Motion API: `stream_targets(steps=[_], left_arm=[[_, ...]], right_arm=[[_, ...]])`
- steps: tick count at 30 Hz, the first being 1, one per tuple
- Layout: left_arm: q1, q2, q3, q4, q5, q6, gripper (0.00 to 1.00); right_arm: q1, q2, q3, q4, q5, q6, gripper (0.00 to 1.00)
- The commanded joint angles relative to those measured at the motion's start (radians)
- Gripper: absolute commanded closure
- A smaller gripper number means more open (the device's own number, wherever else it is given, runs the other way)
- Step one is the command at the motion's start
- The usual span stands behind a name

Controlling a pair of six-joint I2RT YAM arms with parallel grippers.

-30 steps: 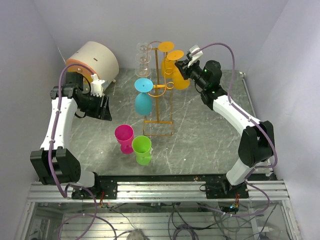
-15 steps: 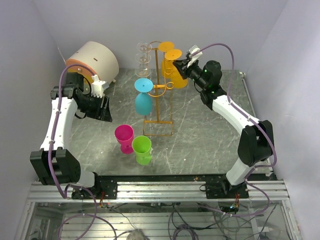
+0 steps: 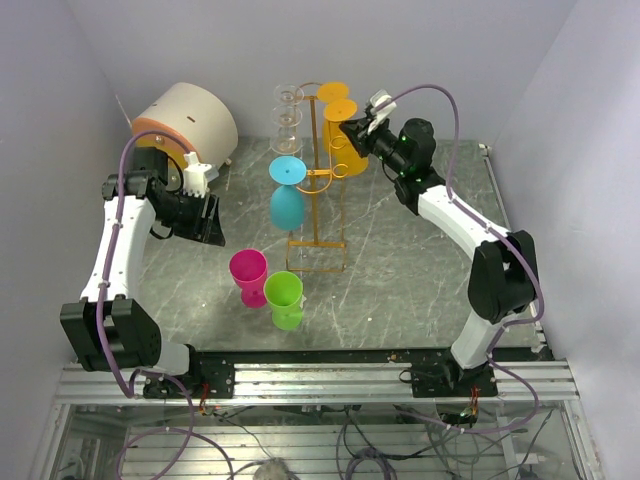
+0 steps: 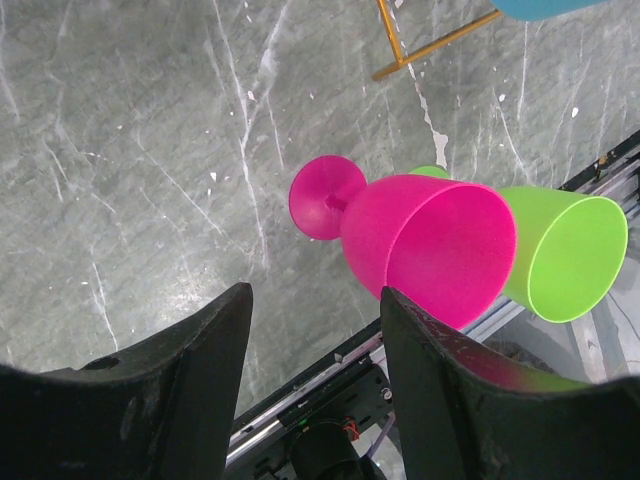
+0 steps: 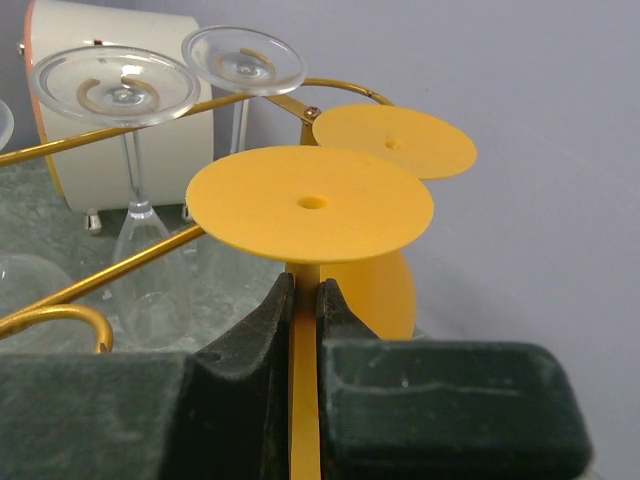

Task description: Place the wine glass upside down on the wine glass rack

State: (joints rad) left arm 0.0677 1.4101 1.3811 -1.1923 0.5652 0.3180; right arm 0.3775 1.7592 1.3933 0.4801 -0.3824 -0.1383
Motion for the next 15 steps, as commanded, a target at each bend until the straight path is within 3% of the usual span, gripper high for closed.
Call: stream_targets(steps=[1,7,9,11,15], left_arm=[[-0.007,-0.017,-0.010,0.010,0.018,0.006,0.35],[-0.017,-0.017,-0.016,0.005,0.015,0.013,0.34],[-0.025,-0.015,-0.014,0.002,0.015,0.017,0.34],[-0.036,-0.013,-0.013,0.000,0.013,0.021,0.34],[-0.062,-0.010,-0.011,-0.005,-0.006,0.028,0.34]], right_arm=[[0.013,0.026,0.037,0.014,-0.012,-0.008,1.00],[0.027,0.031,0.030,0.008,-0.033,-0.001,1.00],[0.026,0.027,0.015,0.018,-0.035,0.006,0.91],[0.027,0.019,-0.006,0.035,-0.019,0.016,0.71],[0.027,-0.013,-0.051,0.063,0.013,0.017,0.49]])
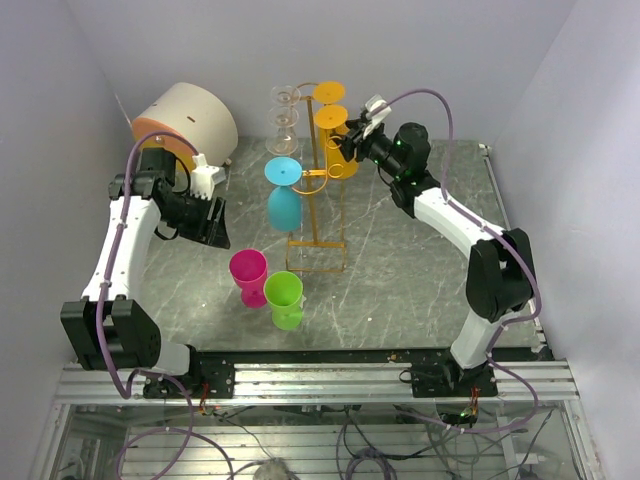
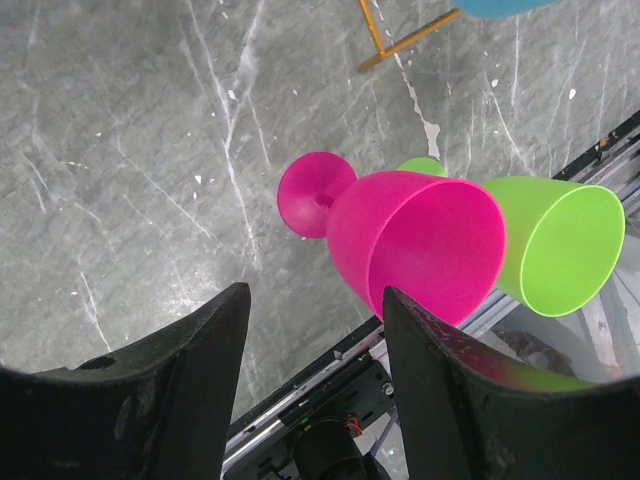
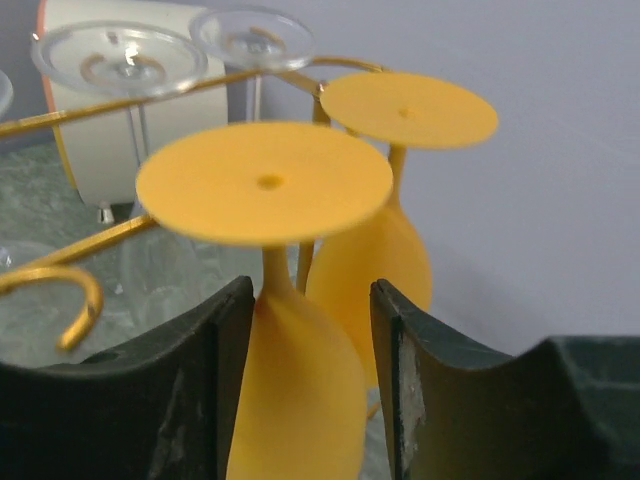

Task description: Place the wine glass upside down on the wine glass rack

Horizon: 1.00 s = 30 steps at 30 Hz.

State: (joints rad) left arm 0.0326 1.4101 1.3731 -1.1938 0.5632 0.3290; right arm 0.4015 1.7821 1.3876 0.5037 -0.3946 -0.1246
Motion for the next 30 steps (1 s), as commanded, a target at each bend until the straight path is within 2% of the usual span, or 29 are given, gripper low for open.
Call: stream_targets(steps=[1,6,16,22,30], left_arm=[[-0.030,-0.010,-0.003,-0.005,-0.009,0.018,0.34],[-0.037,-0.012,0.017,-0.035,-0.025,0.045,0.34],[-0.100,-0.006,0.020,-0.041,-0.051,0.053,0.37],[-0.129,0.007,-0.019,-0.003,-0.114,0.048,0.39],[-0.180,0.029,-0.046,0.017,-0.080,0.059,0.41]], right_arm=[[0.002,-0.046,-0.057,0.046,0.033,0.001,0.46],[0.002,-0.096,-0.111,0.054,0.060,-0.014,0.38],[0.000,-0.216,-0.244,0.043,0.157,-0.057,0.34],[0.000,-0.331,-0.362,0.030,0.234,-0.076,0.29],[0.001,-0.438,-0.460,-0.014,0.390,-0.022,0.27]])
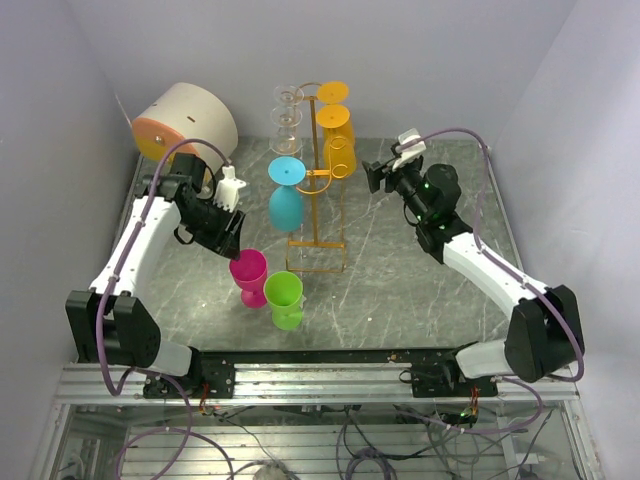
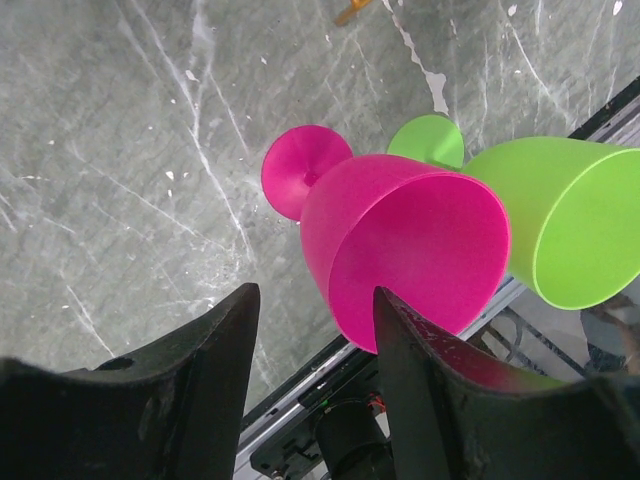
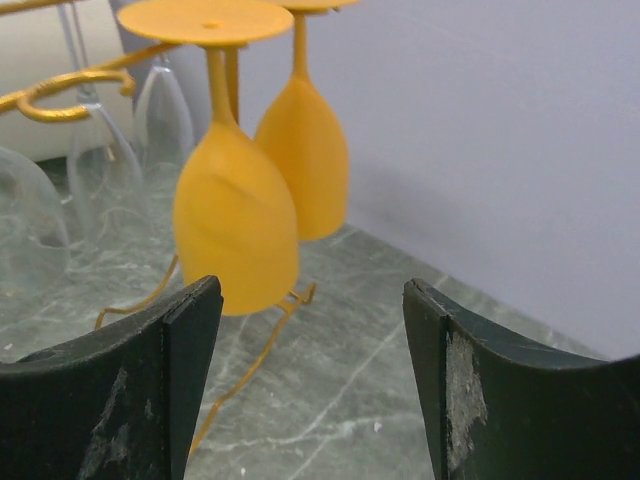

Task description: Place the wine glass upside down on the wine glass rack

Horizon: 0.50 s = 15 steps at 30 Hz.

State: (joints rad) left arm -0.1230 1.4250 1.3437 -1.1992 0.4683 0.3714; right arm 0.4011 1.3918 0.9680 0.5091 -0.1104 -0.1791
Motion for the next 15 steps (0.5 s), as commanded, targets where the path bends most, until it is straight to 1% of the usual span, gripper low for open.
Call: stream_targets(steps=[1,5,8,15], left_arm=[[-0.030,0.015,-0.020,0.025,0.018,0.019,0.41],[-0.044,0.021,-0.044,0.054,-0.017,0.013,0.43],[-0.055,0.027,-0.073,0.089,-0.051,-0.002,0.52],[-0.056,0.025,-0.086,0.104,-0.095,-0.010,0.92]], right_arm=[[0.000,-0.069,-0.054,-0.023,0.111,0.054,0.27],[0.001,-0.144,-0.123,-0.021,0.152,0.103,0.26],[0.001,-0.216,-0.173,-0.022,0.191,0.098,0.25],[0.000,-0.359,-0.183,-0.059,0.279,0.091,0.24]])
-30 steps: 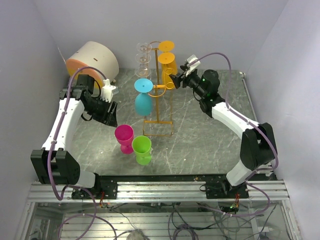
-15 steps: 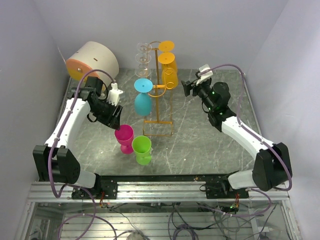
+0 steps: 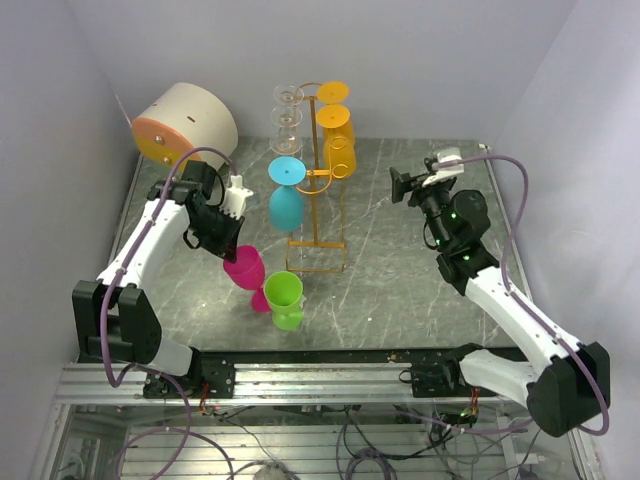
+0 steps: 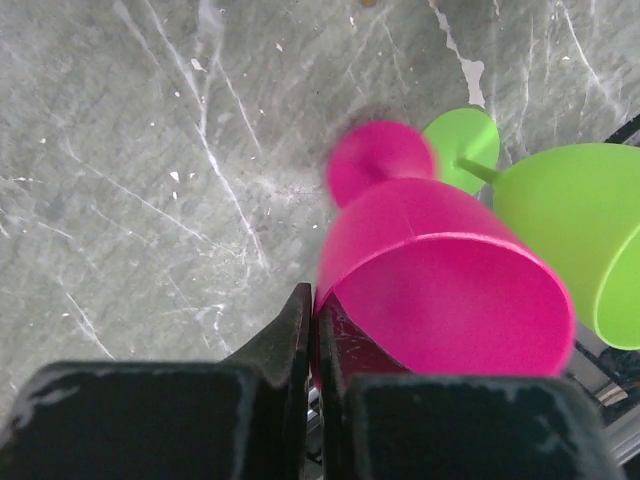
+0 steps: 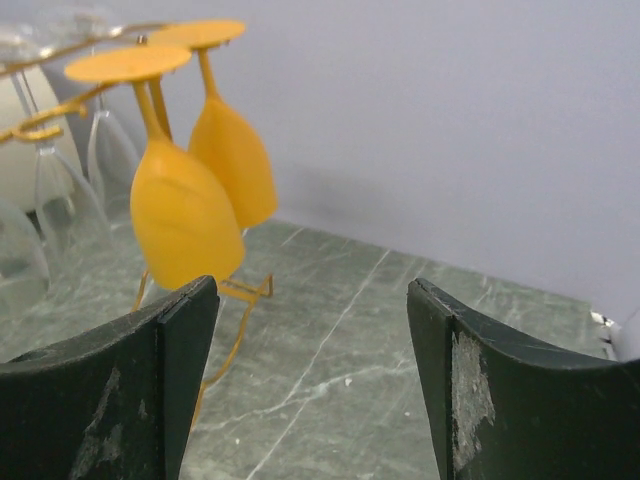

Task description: Place the wine glass upside down on the wine glass rack

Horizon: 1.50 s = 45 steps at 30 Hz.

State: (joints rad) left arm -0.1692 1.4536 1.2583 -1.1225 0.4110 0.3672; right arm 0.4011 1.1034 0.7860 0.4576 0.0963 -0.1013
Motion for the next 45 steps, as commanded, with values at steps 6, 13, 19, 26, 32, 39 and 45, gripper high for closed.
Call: stream_targets(steps=[6,13,19,26,32,39,45], left_arm=[[-0.010,-0.066,0.102,-0.083,-0.126,0.010,0.93],[-0.010,-0.161,0.427,-0.252,-0.309,0.062,0.93],[-0.010,-0.155,0.895,-0.252,-0.399,0.128,0.93],[-0.001,-0.451,0.689,0.346,-0.199,0.133,0.93],[0.018,-0.598,0.364,0.803,-0.133,0.100,0.93],[0.054,-0.851,-0.166,1.503,-0.071,0.049,0.93],[0.152,-0.927,-0.364,1.749,-0.069,-0.100,0.93]], right_arm=[[-0.001,-0.159,0.011,-0.069,0.057,0.049,0.24],[-0.001,-0.232,0.142,-0.243,-0.095,0.249,0.20],[0.000,-0.158,0.431,-0.413,-0.406,0.366,0.19],[0.001,-0.034,0.488,-0.097,-0.687,0.709,0.16],[0.013,0.235,0.491,0.482,-0.838,1.382,0.04],[0.202,0.313,0.541,0.392,-0.620,1.313,0.00],[0.346,0.393,0.614,0.335,-0.417,1.210,0.03]])
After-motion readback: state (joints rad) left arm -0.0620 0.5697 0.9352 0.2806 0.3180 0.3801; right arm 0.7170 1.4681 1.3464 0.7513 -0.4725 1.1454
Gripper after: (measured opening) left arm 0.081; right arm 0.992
